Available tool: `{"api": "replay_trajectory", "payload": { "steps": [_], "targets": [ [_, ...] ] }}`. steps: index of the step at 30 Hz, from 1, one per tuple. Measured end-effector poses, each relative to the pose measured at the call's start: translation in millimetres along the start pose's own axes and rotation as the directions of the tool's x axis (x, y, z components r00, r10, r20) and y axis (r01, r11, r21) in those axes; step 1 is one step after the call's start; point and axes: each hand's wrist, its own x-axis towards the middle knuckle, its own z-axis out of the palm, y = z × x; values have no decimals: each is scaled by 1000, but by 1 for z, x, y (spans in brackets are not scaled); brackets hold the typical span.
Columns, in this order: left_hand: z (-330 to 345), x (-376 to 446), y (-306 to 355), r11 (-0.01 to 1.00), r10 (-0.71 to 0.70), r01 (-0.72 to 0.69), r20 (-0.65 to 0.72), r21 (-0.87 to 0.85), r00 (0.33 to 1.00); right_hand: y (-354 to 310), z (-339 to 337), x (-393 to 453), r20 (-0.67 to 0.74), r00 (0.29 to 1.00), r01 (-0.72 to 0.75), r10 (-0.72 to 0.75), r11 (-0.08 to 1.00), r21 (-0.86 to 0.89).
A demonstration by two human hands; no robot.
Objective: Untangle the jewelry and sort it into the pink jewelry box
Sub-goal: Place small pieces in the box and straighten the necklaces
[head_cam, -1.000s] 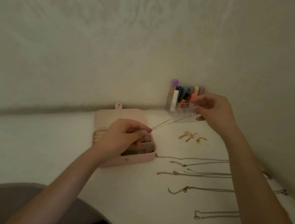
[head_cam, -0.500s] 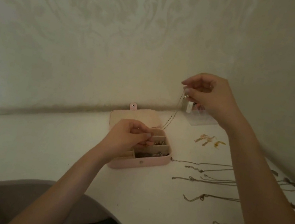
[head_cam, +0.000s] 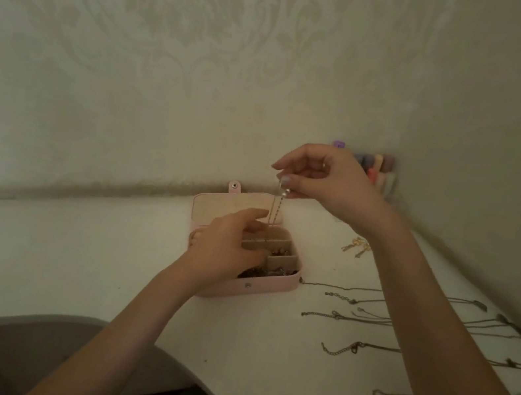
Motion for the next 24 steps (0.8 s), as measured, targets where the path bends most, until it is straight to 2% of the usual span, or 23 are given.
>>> {"api": "replay_trajectory", "payload": {
  "steps": [3, 5, 8, 11, 16, 21, 24],
  "targets": [
    [6, 0, 12, 936, -23, 29, 20, -352, 1000, 0, 3, -2, 12, 1000, -6, 7, 1000, -14],
    [8, 1, 11, 932, -55, 31, -57, -361, 997, 0, 0, -2, -5, 1000, -16, 16, 1000, -19],
    [5, -3, 2, 964, -78, 26, -189, -264, 979, 6, -8, -7, -26, 998, -63, 62, 997, -39],
    [5, -12, -6, 982, -43, -4, -243, -189, 969, 20, -7, -21, -40, 990, -139, 137, 990, -41],
    [9, -20, -13, 997, 69, -58, -230, 55, 971, 44, 5, -42, -27, 965, -261, 261, 949, -179],
    [12, -18, -17, 953, 220, -166, -200, 254, 955, 54, 14, -50, -46, 956, -290, 289, 919, -268],
    [11, -18, -17, 936, 189, -139, -128, 323, 974, 56, 16, -49, -54, 965, -258, 256, 902, -346]
  ]
}}
